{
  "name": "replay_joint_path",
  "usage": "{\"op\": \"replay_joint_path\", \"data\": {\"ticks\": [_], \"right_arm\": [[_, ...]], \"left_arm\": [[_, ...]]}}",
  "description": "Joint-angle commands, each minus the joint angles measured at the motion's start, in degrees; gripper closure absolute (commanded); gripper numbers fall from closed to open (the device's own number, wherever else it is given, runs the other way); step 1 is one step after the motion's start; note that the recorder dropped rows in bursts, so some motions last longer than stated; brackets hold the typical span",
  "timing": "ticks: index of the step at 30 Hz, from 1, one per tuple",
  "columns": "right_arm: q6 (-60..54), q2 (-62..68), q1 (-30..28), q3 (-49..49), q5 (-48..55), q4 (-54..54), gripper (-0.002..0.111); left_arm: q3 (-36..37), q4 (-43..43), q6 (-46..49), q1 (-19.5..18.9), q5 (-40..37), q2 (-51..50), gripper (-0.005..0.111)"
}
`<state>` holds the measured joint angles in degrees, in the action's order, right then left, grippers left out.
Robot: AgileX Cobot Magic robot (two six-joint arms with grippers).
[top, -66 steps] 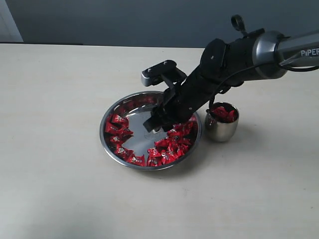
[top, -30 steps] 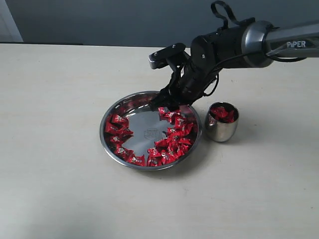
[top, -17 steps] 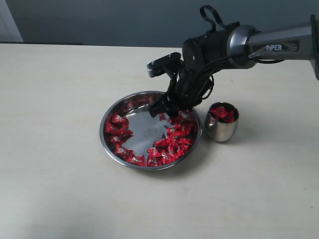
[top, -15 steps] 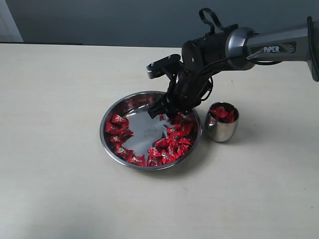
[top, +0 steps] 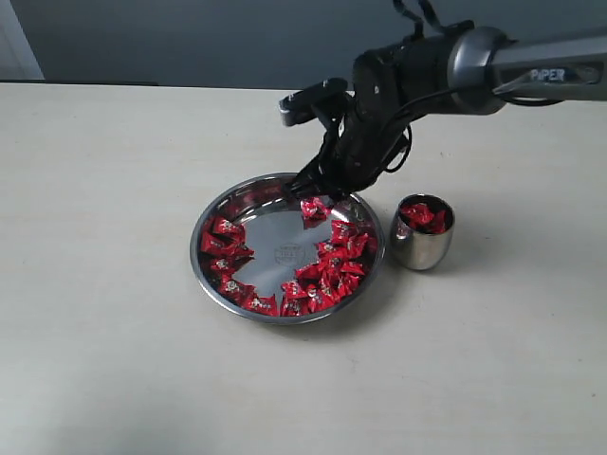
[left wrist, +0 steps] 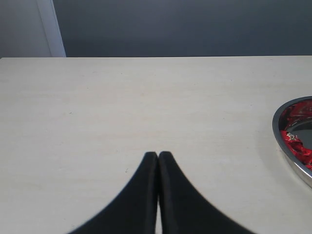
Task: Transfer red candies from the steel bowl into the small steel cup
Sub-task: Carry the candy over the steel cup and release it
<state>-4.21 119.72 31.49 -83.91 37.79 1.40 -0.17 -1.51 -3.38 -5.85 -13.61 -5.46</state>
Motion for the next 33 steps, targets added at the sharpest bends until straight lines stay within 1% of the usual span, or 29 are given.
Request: {"op": "replay_joint_path", "data": {"ticks": [1,4,9,15,22,24,29,31,33], "right_arm": [[0.1,-7.8,-0.1,-0.4,5.3,-0.5,0.109],[0.1,-13.0,-0.2,0.2,11.0,-1.4,0.109],[4.9,-18.6,-0.2,6.6,11.2,-7.1,0.109],[15.2,-20.6,-0.8,13.5,8.9,-17.8,0.109],[15.7,-20.6,-5.8,14.1,7.7,-16.3,0.109],[14.2,-20.2,-7.3,14.1,8.0,-15.0,0.109],[11.4,-20.0,-8.0,14.1,9.1,-12.9,0.109],[9.0,-20.0,-8.0,14.1,9.8,-10.8,0.109],[3.9,-19.1,-8.0,14.1,9.8,-6.3,0.109]], "left_arm": [[0.2,-0.1,-0.1,0.3,0.2,0.4,0.106],[0.2,-0.1,-0.1,0.3,0.2,0.4,0.106],[0.2,-0.1,-0.1,0.3,0.2,0.4,0.106],[0.2,-0.1,-0.1,0.3,0.2,0.4,0.106],[0.2,-0.1,-0.1,0.3,0.2,0.4,0.106],[0.2,-0.1,-0.1,0.3,0.2,0.4,0.106],[0.2,-0.1,-0.1,0.3,0.2,0.4,0.106],[0.2,-0.1,-0.1,0.3,0.2,0.4,0.106],[0.2,-0.1,-0.1,0.3,0.2,0.4,0.106]]}}
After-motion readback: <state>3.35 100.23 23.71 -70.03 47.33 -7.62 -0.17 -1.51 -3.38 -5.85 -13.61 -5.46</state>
